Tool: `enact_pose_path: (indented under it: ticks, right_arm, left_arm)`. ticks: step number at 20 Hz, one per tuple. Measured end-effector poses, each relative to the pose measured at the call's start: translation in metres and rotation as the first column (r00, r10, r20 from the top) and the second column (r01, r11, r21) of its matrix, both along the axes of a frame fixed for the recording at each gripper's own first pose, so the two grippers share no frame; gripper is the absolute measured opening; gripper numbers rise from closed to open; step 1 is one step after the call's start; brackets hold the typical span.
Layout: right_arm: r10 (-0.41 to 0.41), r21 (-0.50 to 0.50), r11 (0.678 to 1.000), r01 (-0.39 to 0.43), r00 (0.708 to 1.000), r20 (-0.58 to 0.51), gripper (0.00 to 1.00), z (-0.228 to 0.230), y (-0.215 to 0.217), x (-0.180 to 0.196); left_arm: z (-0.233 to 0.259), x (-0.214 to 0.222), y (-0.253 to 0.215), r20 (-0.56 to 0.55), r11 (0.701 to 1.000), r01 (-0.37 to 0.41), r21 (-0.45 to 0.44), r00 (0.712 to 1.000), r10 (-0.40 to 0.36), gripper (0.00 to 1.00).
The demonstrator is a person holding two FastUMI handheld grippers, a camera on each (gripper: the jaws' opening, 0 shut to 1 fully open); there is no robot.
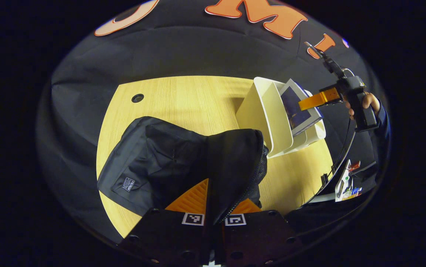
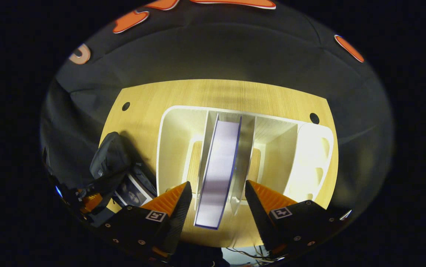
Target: Open the schoolbag, grab two books from the bookshelf and put them into the schoolbag.
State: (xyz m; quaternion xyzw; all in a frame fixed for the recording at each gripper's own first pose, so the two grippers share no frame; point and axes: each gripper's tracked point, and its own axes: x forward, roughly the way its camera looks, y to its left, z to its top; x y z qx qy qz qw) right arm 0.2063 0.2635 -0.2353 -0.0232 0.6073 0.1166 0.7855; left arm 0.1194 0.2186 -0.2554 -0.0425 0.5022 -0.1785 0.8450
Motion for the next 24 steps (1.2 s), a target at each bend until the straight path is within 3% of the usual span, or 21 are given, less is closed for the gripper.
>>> enact_pose_path:
  ticks: [3,5,7,9,21,22,23,24]
  right_arm:
    - [-0.016,0.000,1.000,0.016,0.999,-0.029,0.71,-0.011,0.006,0.004]
    - [-0.040,-0.014,0.999,0.039,0.998,-0.042,0.67,-0.018,0.005,0.005]
    - [-0.064,-0.026,0.998,0.063,0.997,-0.048,0.48,-0.023,-0.001,0.007]
    - [-0.077,-0.043,0.996,0.075,0.996,-0.047,0.42,-0.021,-0.004,0.008]
    - [-0.194,-0.023,0.981,0.193,0.980,-0.039,0.33,-0.005,-0.017,-0.043]
    - [-0.198,-0.018,0.980,0.198,0.980,-0.034,0.41,-0.002,-0.018,-0.049]
    - [-0.209,-0.010,0.978,0.209,0.978,-0.029,0.34,0.003,-0.020,-0.058]
    - [-0.223,0.004,0.975,0.223,0.974,-0.026,0.33,0.006,-0.021,-0.064]
  left_arm:
    - [0.000,-0.002,0.001,0.002,1.000,-0.005,0.004,1.000,0.005,0.04]
    - [0.000,-0.001,0.001,0.001,1.000,-0.009,0.003,1.000,0.009,0.04]
    - [0.000,-0.003,0.001,0.001,1.000,-0.011,-0.001,1.000,0.011,0.03]
    - [-0.001,-0.002,0.000,-0.001,1.000,-0.007,-0.003,1.000,0.007,0.04]
    - [-0.005,-0.007,-0.001,0.009,0.998,0.052,-0.020,0.999,-0.052,0.04]
    - [-0.005,-0.006,-0.001,0.012,0.998,0.061,-0.020,0.998,-0.061,0.04]
    - [-0.007,-0.007,-0.002,0.013,0.997,0.073,-0.020,0.997,-0.073,0.04]
    - [-0.008,-0.006,-0.002,0.014,0.996,0.082,-0.020,0.997,-0.082,0.04]
